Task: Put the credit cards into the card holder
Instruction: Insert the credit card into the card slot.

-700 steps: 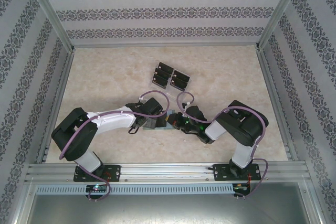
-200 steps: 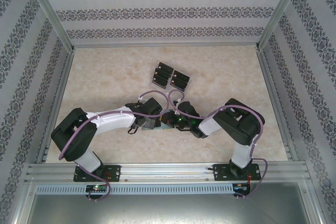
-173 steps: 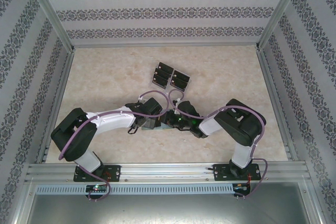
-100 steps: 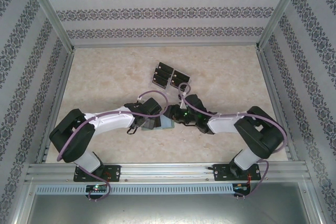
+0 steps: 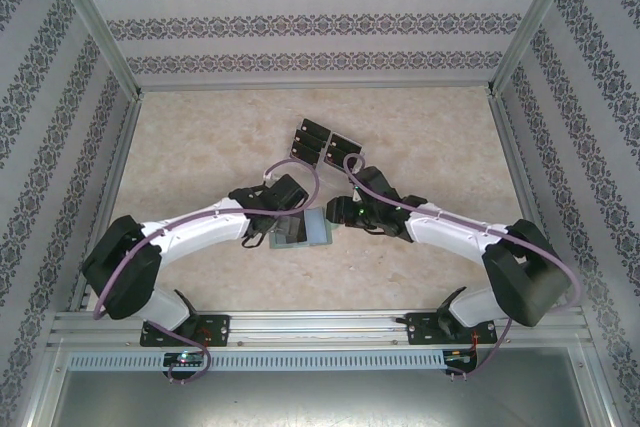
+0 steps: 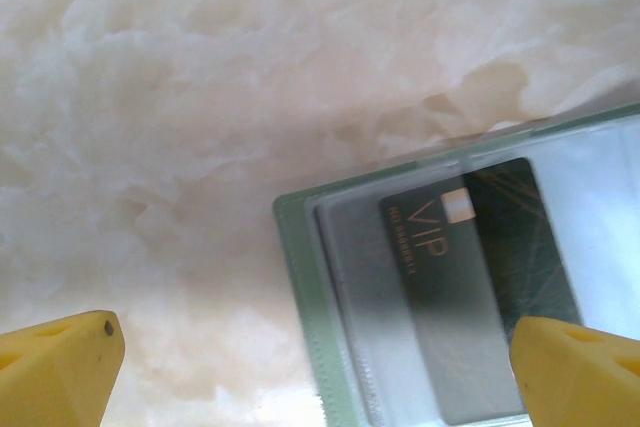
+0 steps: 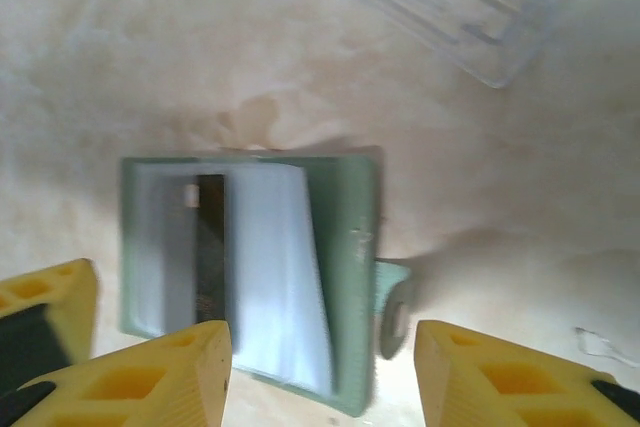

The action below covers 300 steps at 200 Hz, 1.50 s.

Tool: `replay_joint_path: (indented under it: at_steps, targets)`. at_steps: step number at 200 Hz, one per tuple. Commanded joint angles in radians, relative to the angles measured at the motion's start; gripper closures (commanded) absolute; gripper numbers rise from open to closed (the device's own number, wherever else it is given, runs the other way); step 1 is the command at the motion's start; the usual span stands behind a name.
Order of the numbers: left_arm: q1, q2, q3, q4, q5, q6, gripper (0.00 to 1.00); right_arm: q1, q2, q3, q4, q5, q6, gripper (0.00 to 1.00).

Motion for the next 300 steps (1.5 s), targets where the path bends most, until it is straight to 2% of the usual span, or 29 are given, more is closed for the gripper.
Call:
replay_joint_path:
  at_steps: [1,20,50,74,147,300]
  targets:
    - [-0.01,0.047,0.044,0.017,0.037,0.015,0.0,-0.002,0.044,0.041,-0.086,0.061,-0.072,0.49]
    - [-0.011,0.076,0.06,0.031,0.051,0.014,0.0,-0.002,0.079,0.055,-0.076,0.066,-0.081,0.5]
    - [-0.013,0.119,0.075,0.054,0.072,0.012,0.0,-0.003,0.122,0.071,-0.062,0.07,-0.089,0.58]
    - [-0.013,0.147,0.081,0.086,0.093,0.012,0.0,-0.002,0.135,0.069,-0.058,0.068,-0.091,0.73]
    - [-0.014,0.211,0.078,0.126,0.11,0.002,0.0,-0.005,0.136,0.059,-0.055,0.067,-0.092,1.0]
    - [-0.011,0.15,-0.013,0.103,0.036,-0.011,0.0,-0.028,0.119,0.036,-0.068,0.078,-0.106,1.0]
